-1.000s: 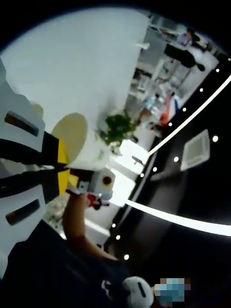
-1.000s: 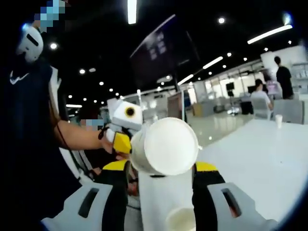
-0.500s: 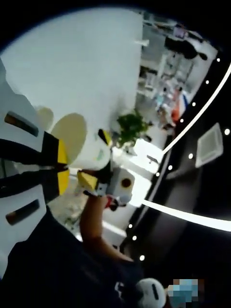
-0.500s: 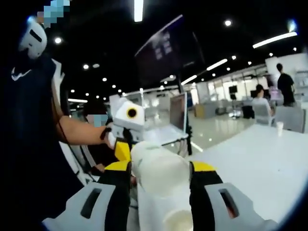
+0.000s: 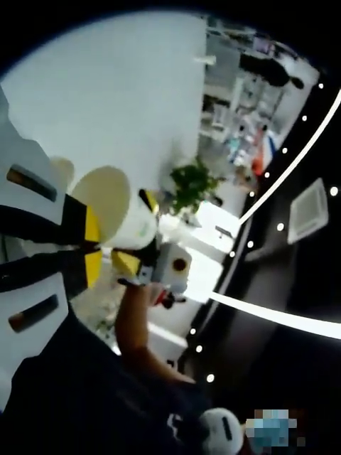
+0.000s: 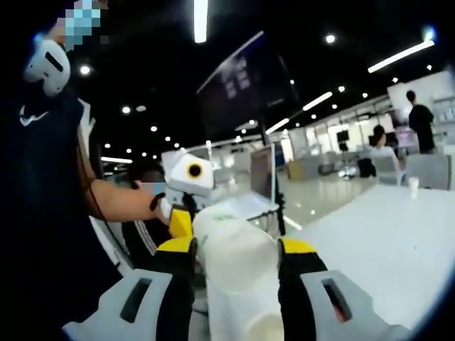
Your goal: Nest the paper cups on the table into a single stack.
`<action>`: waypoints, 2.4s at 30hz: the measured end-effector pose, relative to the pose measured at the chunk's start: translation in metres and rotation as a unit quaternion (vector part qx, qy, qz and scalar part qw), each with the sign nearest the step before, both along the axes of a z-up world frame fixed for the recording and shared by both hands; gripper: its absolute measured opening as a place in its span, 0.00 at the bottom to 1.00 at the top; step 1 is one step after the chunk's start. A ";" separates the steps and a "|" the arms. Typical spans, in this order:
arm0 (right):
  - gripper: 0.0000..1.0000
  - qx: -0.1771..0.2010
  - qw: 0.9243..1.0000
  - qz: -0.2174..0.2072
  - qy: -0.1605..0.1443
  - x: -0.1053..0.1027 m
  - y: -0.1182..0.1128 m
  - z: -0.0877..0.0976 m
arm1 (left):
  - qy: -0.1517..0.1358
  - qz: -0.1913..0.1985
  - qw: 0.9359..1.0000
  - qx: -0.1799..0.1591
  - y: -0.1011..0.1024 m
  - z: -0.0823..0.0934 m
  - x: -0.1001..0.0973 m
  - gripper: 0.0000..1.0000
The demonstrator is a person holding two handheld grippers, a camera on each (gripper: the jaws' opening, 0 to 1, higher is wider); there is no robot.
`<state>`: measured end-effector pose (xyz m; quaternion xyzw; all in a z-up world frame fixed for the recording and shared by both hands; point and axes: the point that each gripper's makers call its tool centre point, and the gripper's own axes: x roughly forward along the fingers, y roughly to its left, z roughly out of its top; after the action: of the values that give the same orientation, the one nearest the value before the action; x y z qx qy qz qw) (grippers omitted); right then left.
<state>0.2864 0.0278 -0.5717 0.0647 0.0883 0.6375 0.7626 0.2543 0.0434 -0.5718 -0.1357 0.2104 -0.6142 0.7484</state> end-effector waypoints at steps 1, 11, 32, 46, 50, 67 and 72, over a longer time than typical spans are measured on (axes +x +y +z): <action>0.44 -0.013 1.000 -0.001 0.002 0.000 0.000 -0.004 | -0.005 0.000 1.000 0.013 0.000 -0.003 0.001 0.00; 0.94 -0.071 0.995 -0.064 -0.021 0.026 -0.014 -0.013 | -0.014 0.003 0.986 0.168 0.014 -0.032 0.018 0.00; 1.00 -0.121 0.982 -0.145 -0.019 0.035 -0.068 -0.040 | -0.090 -0.113 0.836 0.529 0.041 -0.084 0.034 0.00; 1.00 -0.146 0.974 -0.173 -0.018 0.035 -0.089 -0.059 | -0.142 -0.170 0.774 0.594 0.030 -0.067 0.054 0.00; 1.00 -0.152 0.973 -0.172 -0.021 0.033 -0.091 -0.061 | -0.149 -0.180 0.769 0.595 0.021 -0.069 0.051 0.00; 1.00 -0.257 0.953 -0.158 -0.002 0.008 -0.134 -0.096 | -0.154 -0.205 0.747 0.613 0.002 -0.072 0.051 0.00; 1.00 -0.277 0.948 -0.155 -0.003 -0.002 -0.142 -0.103 | -0.154 -0.211 0.745 0.614 -0.002 -0.071 0.049 0.00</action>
<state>0.2843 -0.1139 -0.6746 -0.1380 0.2482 0.4617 0.8404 0.3030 0.0414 -0.6427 0.4974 0.4475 -0.5067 0.5437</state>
